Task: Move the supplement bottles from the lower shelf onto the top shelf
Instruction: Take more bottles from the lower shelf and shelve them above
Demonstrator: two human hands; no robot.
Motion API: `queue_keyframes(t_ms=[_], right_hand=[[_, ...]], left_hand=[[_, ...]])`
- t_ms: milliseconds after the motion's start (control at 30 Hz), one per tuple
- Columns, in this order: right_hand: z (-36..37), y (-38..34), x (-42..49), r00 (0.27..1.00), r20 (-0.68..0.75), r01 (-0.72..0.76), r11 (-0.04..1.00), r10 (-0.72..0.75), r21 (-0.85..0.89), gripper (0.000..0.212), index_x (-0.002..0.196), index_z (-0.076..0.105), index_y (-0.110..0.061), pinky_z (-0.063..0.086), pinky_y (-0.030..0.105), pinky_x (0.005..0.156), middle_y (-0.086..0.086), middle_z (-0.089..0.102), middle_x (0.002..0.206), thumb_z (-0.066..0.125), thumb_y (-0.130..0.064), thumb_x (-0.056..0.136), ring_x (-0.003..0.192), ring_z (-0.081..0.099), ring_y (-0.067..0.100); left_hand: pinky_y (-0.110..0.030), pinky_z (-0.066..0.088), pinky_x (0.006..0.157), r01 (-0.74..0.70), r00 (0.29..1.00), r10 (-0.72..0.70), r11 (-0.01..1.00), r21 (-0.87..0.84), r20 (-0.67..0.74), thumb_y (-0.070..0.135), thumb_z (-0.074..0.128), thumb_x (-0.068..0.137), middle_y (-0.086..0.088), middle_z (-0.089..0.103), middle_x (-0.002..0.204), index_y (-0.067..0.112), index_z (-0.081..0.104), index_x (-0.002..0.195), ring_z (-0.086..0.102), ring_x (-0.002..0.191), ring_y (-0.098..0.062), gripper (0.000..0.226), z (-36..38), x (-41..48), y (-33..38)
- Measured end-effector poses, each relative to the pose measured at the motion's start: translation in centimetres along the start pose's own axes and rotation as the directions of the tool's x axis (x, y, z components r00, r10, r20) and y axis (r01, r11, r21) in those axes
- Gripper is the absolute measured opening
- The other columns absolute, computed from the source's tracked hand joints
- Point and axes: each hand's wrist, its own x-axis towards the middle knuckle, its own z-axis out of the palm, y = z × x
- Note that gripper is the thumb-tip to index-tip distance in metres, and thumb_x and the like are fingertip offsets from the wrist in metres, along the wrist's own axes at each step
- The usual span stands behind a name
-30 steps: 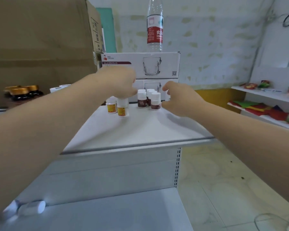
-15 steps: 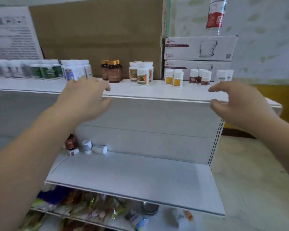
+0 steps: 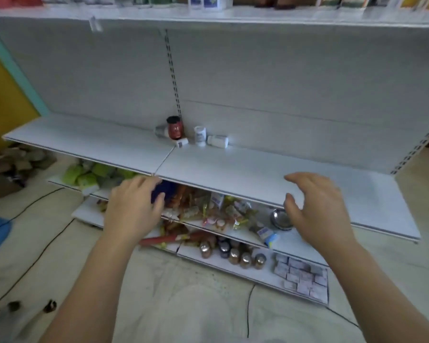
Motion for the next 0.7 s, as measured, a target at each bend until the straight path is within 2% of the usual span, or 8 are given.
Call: queue_keyframes(t_ms=[133, 233, 400, 600, 700], right_hand=[[7.1, -3.8, -3.9, 0.993, 0.081, -0.095, 0.991, 0.088, 0.092, 0.034, 0.11, 0.068, -0.013, 0.048, 0.043, 0.087, 0.007, 0.068, 0.11, 0.06, -0.018, 0.078, 0.101, 0.06, 0.032], [11.4, -6.1, -5.3, 0.977, 0.166, -0.152, 0.983, 0.133, 0.102, 0.035, 0.112, 0.067, -0.01, 0.047, 0.044, 0.088, 0.01, 0.067, 0.112, 0.065, -0.013, 0.077, 0.103, 0.06, 0.034], [16.1, -9.2, -2.5, 0.972, 0.223, -0.106, 0.987, 0.077, 0.121, 0.035, 0.112, 0.068, -0.012, 0.049, 0.043, 0.09, 0.008, 0.068, 0.112, 0.065, -0.011, 0.077, 0.104, 0.059, 0.031], [22.4, -11.2, 5.4, 0.968, 0.246, -0.069, 0.99, 0.037, 0.12, 0.034, 0.111, 0.067, -0.016, 0.05, 0.044, 0.086, 0.005, 0.067, 0.112, 0.062, -0.016, 0.077, 0.103, 0.06, 0.031], [26.2, -10.2, 10.5, 0.965, 0.243, -0.13, 0.985, 0.1, 0.111, 0.038, 0.116, 0.067, -0.014, 0.046, 0.043, 0.088, 0.008, 0.067, 0.117, 0.064, -0.01, 0.078, 0.107, 0.059, 0.034]], left_hand=[[-0.05, 0.048, 0.082, 0.172, 0.984, -0.164, 0.973, -0.151, 0.062, 0.025, 0.062, 0.09, -0.01, 0.068, 0.111, 0.014, 0.066, 0.119, 0.061, 0.1, -0.038, 0.032, 4.7, -5.3, -5.5], [-0.049, 0.044, 0.086, 0.233, 0.967, -0.207, 0.955, -0.184, 0.149, 0.019, 0.067, 0.09, -0.01, 0.067, 0.115, 0.015, 0.066, 0.123, 0.059, 0.106, -0.035, 0.033, 7.3, -6.8, -7.2], [-0.048, 0.043, 0.091, 0.22, 0.965, -0.18, 0.952, -0.214, 0.19, 0.024, 0.064, 0.092, -0.006, 0.066, 0.117, 0.017, 0.065, 0.125, 0.057, 0.11, -0.031, 0.034, 9.6, -3.8, -9.0], [-0.046, 0.045, 0.092, 0.156, 0.976, -0.115, 0.962, -0.222, 0.186, 0.025, 0.06, 0.092, -0.006, 0.066, 0.119, 0.018, 0.063, 0.127, 0.057, 0.11, -0.03, 0.036, 13.2, 5.8, -11.8], [-0.044, 0.046, 0.09, 0.129, 0.973, -0.089, 0.975, -0.182, 0.214, 0.027, 0.058, 0.093, -0.009, 0.066, 0.12, 0.017, 0.061, 0.129, 0.058, 0.108, -0.032, 0.037, 16.1, 12.0, -13.1]])
